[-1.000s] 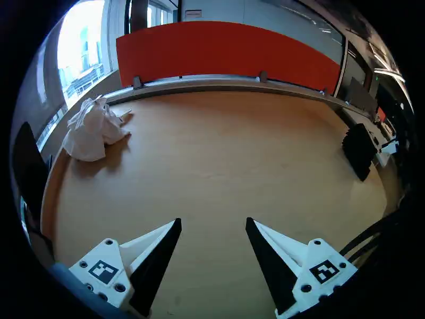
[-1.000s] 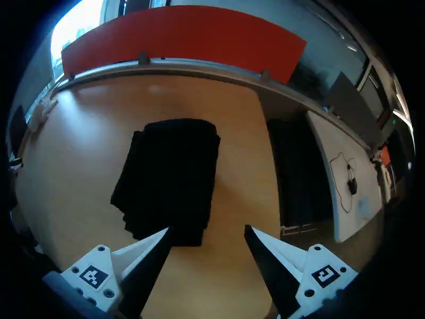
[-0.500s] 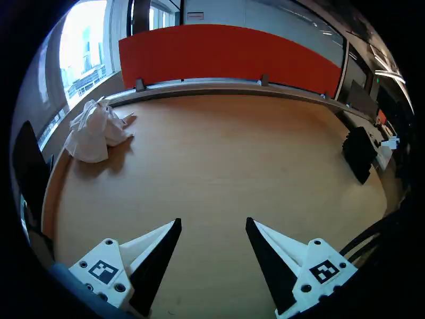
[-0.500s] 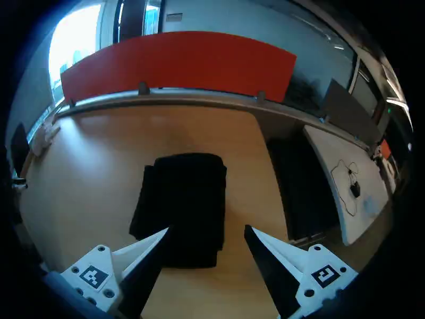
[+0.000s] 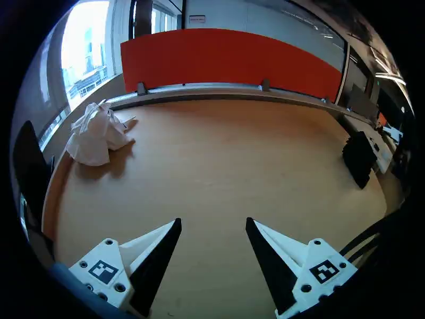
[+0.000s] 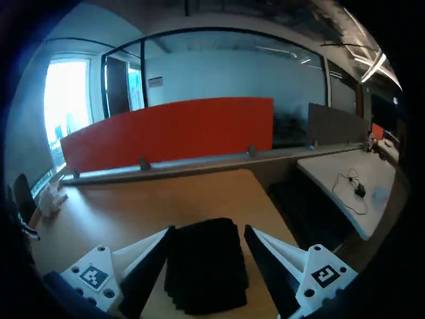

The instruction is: Fold towel

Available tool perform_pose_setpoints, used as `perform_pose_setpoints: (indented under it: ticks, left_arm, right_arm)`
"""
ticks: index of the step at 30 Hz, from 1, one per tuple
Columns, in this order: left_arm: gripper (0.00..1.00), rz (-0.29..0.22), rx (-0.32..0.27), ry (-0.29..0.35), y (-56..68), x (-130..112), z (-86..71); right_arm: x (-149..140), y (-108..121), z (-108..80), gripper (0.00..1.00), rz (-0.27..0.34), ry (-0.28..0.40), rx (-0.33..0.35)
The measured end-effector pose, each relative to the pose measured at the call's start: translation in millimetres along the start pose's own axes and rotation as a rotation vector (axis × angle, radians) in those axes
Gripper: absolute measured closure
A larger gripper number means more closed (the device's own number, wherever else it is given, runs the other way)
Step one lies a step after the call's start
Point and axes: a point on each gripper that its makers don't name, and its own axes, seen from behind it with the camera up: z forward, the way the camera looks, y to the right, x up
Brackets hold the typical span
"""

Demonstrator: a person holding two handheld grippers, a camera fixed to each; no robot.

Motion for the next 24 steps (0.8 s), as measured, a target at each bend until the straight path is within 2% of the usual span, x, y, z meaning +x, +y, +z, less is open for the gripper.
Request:
perform_pose_setpoints:
  ticks: [6, 14, 20, 24]
  left_arm:
    - [0.1, -0.01, 0.002, 0.019, -0.5, 6, -0.7]
    - [0.1, -0.029, 0.015, 0.083, -5.8, 27, -4.2]
    - [0.1, -0.061, 0.05, 0.189, -18.1, 60, -12.5]
    - [0.1, -0.084, 0.08, 0.289, -29.9, 91, -23.7]
  right_arm:
    - [17, -1, -2.5, 0.0, 0.006, 0.103, -0.018]
    - [28, -8, -2.5, 0.01, -0.024, 0.162, -0.037]
    - [39, -15, -2.7, 0.0, -0.045, 0.204, -0.042]
    - [46, -16, -2.3, 0.0, -0.039, 0.219, -0.055]
